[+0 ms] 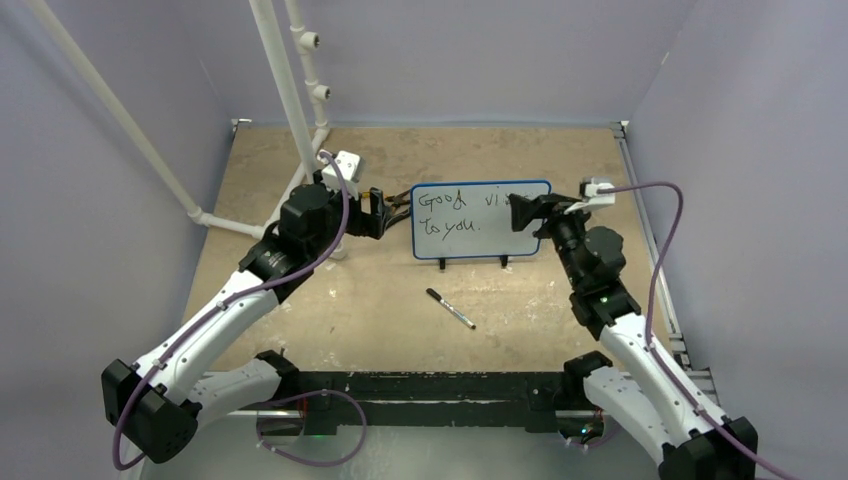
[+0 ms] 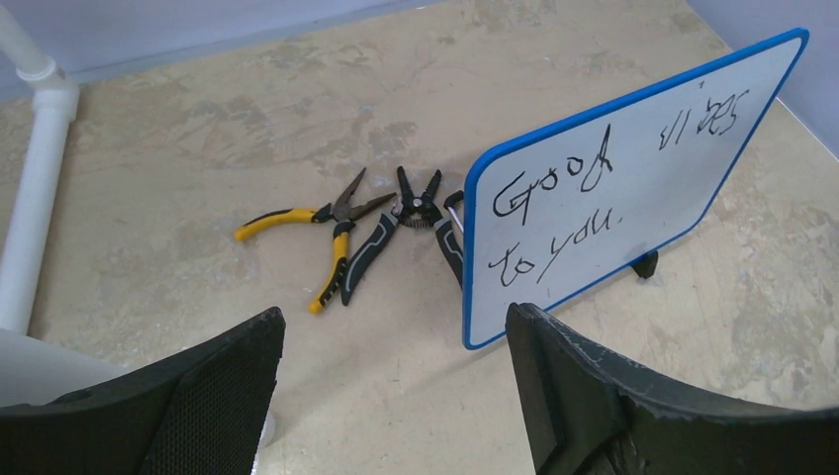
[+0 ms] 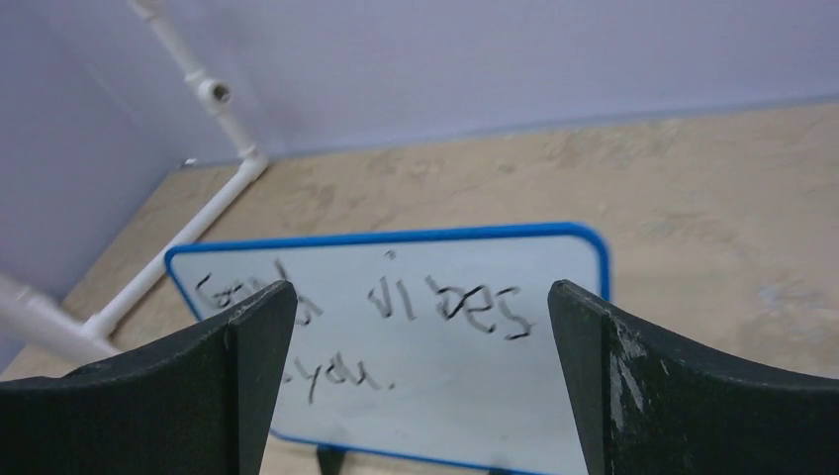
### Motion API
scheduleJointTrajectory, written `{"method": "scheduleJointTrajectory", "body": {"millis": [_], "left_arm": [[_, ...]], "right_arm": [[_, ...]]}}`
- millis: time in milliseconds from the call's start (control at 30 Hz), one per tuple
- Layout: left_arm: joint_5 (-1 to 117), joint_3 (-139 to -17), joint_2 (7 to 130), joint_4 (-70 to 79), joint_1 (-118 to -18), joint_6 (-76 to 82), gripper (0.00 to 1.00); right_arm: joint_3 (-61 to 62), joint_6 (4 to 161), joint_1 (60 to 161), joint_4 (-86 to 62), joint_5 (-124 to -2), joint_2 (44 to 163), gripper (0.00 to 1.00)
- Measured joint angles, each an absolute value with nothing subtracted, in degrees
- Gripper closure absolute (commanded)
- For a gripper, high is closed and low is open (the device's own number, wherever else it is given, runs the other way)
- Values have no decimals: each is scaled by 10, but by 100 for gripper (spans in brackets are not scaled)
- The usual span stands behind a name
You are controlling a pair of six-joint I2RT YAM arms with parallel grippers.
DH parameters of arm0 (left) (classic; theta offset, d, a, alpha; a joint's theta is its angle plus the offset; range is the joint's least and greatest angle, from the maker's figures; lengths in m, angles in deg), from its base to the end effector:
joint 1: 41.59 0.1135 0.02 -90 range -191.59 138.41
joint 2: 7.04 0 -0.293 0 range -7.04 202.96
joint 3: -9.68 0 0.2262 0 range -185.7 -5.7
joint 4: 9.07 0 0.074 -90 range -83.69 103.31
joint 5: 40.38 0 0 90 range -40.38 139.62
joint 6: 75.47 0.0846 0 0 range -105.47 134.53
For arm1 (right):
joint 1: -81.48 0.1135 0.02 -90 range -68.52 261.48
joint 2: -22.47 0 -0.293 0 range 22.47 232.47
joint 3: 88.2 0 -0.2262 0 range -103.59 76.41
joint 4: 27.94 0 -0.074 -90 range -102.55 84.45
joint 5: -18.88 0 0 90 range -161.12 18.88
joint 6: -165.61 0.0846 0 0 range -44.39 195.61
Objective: Write a sentence on the whiteboard
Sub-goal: Reset both arms
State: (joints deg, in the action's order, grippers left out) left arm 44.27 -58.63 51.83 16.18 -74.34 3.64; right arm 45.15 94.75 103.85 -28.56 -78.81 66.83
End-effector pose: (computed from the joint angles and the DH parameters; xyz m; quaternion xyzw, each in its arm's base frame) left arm 0.2094 -0.1253 0.3583 0.1234 0.7877 -0.1894 0.5732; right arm 0.1839 0.0634 0.3354 0.0292 0.6885 0.2131 0.6926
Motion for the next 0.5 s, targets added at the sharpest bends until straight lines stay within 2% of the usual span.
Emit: {"method": "scheduleJointTrajectory", "body": {"millis": [200, 500], "left_arm": [[415, -575, 512, 144, -743, 36, 18], [394, -564, 501, 131, -743, 37, 18]], "right_arm": [[451, 919, 956, -335, -775, 635, 1], [490, 887, 952, -386, -787, 562, 1]]}}
